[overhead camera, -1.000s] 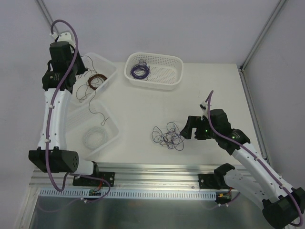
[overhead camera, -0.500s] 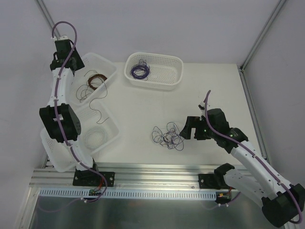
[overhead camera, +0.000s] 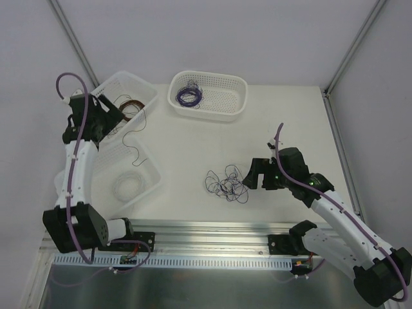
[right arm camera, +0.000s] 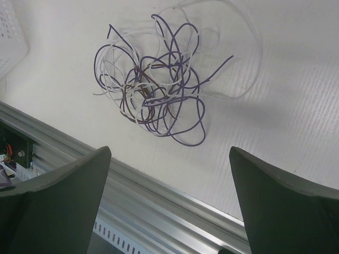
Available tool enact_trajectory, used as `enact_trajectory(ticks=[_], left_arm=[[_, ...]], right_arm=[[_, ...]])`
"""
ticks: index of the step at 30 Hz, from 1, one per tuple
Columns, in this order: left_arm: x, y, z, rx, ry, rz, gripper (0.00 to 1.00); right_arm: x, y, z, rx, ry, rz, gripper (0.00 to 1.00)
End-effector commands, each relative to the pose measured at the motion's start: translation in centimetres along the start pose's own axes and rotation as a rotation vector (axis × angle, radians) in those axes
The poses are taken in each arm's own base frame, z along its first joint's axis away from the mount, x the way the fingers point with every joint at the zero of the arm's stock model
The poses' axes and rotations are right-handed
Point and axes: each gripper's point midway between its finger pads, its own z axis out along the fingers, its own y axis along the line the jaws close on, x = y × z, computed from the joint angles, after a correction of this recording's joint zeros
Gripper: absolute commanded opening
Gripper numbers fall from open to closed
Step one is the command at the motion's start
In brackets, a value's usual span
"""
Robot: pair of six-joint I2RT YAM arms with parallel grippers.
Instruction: Untangle the cables
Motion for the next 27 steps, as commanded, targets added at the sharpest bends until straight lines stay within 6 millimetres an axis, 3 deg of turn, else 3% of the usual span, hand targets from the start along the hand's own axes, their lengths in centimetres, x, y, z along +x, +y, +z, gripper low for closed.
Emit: enact_trajectory(ticks=[1, 5, 12, 19, 27], left_arm=[[5.7, 1.2, -1.1, 0.007, 0.112, -0.237, 0.82], [9.4, 2.6, -1.4, -0.028, 0.166, -0.425, 0.79], [14.4, 4.6, 0.4, -0.092, 0.239, -0.594, 0.75], [16.1, 5.5, 2.2, -0.136, 0.243, -0.720, 0.67], [18.5, 6.6, 3.1, -0.194, 0.279, -0.740, 0.61]], right_arm=[[-0.4, 0.6, 0.2, -0.035, -0.024, -0.016, 1.00], [-0.3, 0.7, 0.4, -0.047, -0.024, -0.014, 1.00], [-0.1, 0.5, 0.2, -0.045, -0.042, -0.017, 1.00], [0.4, -0.1, -0.2, -0.022, -0.037, -0.023, 1.00], [0.5, -0.3, -0.3, -0.009, -0.039, -0.024, 1.00]])
